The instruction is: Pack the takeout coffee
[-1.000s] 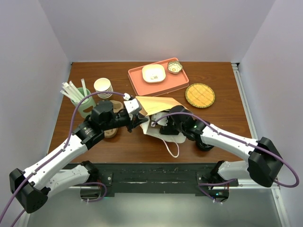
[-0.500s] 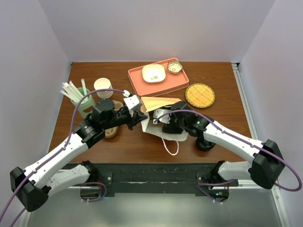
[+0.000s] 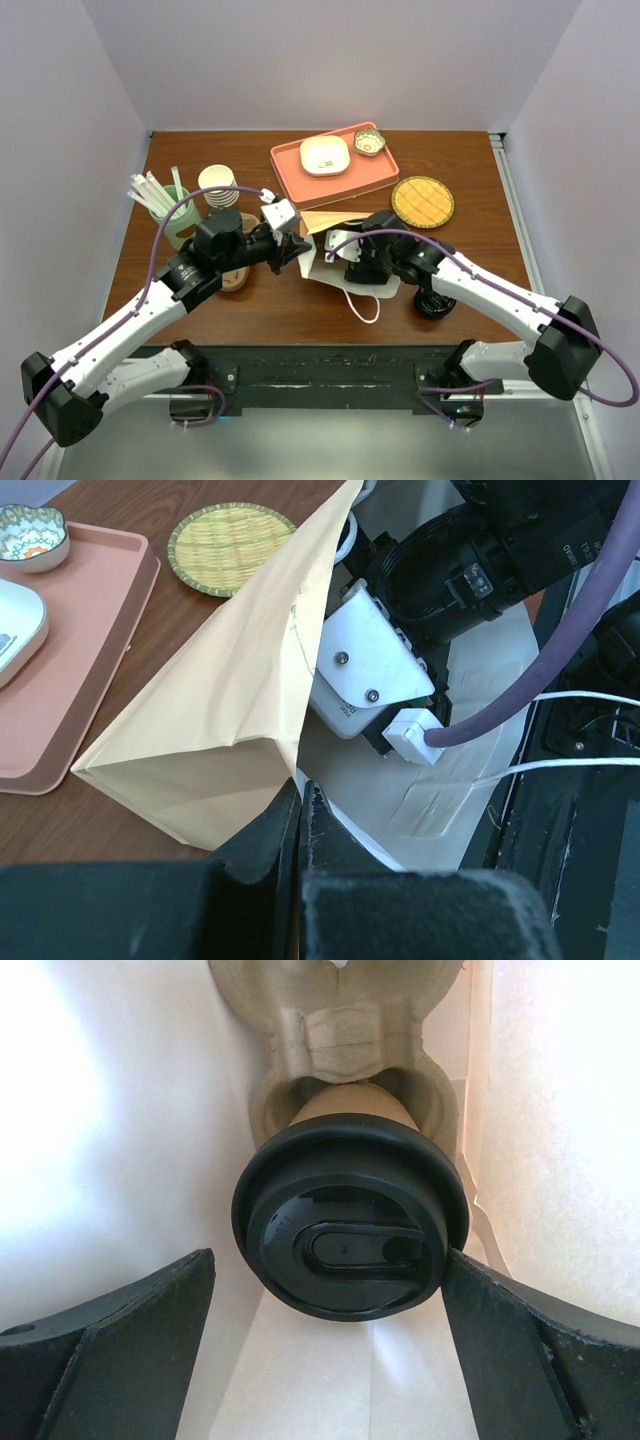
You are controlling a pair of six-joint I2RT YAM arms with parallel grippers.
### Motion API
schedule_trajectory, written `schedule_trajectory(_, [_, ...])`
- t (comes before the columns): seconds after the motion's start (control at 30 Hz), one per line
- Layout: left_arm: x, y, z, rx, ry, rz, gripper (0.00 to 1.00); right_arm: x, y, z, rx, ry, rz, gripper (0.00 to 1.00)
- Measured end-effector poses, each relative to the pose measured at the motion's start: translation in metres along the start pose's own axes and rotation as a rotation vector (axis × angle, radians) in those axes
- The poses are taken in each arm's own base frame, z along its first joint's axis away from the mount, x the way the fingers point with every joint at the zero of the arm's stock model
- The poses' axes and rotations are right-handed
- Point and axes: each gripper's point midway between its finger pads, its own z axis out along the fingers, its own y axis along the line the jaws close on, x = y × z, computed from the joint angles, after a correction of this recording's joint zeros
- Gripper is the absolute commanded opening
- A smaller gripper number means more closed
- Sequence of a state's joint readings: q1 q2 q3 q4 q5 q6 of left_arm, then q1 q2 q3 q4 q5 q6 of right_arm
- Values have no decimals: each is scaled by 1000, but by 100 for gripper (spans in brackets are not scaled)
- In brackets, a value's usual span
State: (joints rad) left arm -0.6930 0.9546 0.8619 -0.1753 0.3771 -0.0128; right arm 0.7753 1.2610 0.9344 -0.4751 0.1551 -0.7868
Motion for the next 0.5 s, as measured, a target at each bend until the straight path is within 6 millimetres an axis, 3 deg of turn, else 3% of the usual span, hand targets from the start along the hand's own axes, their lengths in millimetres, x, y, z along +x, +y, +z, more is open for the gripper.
schedule_trajectory(0.5, [-3, 4, 3, -12, 18, -10, 0, 0, 1, -6, -33, 7, -13, 99])
